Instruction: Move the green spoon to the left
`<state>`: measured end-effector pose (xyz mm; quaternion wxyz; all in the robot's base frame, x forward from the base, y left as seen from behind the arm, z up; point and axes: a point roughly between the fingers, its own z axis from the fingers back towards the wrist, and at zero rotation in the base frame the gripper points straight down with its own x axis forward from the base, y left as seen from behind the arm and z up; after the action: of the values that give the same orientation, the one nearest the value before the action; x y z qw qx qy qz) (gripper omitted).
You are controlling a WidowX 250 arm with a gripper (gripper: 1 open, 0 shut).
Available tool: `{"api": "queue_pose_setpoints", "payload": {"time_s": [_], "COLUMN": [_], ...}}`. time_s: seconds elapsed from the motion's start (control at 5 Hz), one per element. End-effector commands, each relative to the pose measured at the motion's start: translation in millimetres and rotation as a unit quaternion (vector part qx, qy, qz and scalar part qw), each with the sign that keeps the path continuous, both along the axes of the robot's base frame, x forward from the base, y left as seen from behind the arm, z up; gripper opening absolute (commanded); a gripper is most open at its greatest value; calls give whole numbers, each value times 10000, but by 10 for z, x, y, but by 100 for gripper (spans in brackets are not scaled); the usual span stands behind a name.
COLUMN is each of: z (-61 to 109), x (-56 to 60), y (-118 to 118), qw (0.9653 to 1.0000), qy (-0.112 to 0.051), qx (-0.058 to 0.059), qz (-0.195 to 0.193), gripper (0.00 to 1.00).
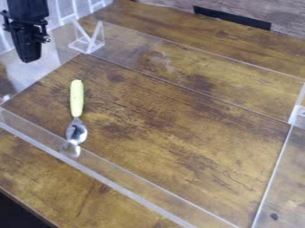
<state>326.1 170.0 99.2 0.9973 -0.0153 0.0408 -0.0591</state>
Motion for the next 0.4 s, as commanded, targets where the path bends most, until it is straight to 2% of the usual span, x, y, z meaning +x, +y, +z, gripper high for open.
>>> {"api": "queue_pose_setpoints", "payload": {"time_s": [0.0,0.2], "z": [164,105], "x": [25,30], "y": [143,164], "qw": [9994,9994], "qy": [-255,-194], "qx": [150,125], "qz": [172,239], "gripper": [0,0]}}
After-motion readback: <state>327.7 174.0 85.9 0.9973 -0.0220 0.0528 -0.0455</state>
